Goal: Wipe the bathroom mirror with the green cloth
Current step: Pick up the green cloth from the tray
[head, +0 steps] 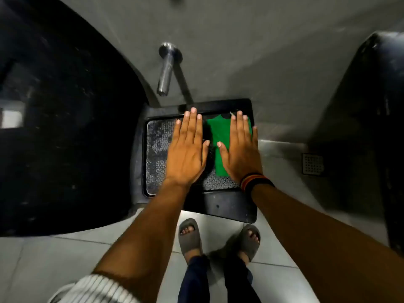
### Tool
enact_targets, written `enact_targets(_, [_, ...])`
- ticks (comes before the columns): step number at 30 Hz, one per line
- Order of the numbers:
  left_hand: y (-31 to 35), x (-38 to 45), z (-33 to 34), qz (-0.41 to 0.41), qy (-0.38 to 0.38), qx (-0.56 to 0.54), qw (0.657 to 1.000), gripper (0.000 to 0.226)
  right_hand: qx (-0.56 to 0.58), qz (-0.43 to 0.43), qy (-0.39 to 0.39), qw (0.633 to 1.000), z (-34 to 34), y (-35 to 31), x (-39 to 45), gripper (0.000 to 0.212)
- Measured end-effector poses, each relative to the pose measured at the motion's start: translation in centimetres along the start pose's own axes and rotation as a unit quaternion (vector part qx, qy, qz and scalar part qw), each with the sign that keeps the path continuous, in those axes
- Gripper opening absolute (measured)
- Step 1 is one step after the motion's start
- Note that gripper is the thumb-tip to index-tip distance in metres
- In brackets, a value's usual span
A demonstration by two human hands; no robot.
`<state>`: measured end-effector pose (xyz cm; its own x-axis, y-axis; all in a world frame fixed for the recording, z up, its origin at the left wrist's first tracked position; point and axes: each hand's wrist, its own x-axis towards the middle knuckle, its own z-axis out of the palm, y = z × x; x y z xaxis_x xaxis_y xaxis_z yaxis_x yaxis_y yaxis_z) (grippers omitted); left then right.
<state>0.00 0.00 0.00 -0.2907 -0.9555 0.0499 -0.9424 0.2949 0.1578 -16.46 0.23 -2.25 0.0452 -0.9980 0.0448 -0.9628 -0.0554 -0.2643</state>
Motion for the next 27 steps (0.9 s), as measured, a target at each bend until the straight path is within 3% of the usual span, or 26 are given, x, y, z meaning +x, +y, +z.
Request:
enact_targets(10, [-2.1, 0.8, 6.5, -0.004, 0.011, 0.034, 0.999, 0.067, -0.067, 0.063, -0.064, 0.994, 7.9, 2.2, 3.5, 0.099])
enact_targets(16, [-1.6, 1.2, 5.6, -0.002, 0.037, 0.017, 0.999, 0.067, -0.087, 0.077, -0.068, 0.991, 7.1, 2.2, 3.9, 0.059])
enact_targets(19, [-0.8, 1.9, 3.7, 0.019, 0.054, 0.010, 0.998, 0.067, -0.051, 0.077, -0.065, 0.994, 4.8, 2.6, 3.8, 0.057])
enact_targets(23, [1.2, 4.4, -1.7, 0.060, 0.097, -0.011, 0.993, 0.066, 0.030, 0.097, 0.018, 0.995, -1.8, 1.4, 4.4, 0.060])
enact_targets(27, [5.3, 9.2, -12.9, 0.106, 0.168, -0.026, 0.980, 0.065, 0.062, 0.084, 0.122, 0.987, -14.3, -0.5, 7.4, 0.063])
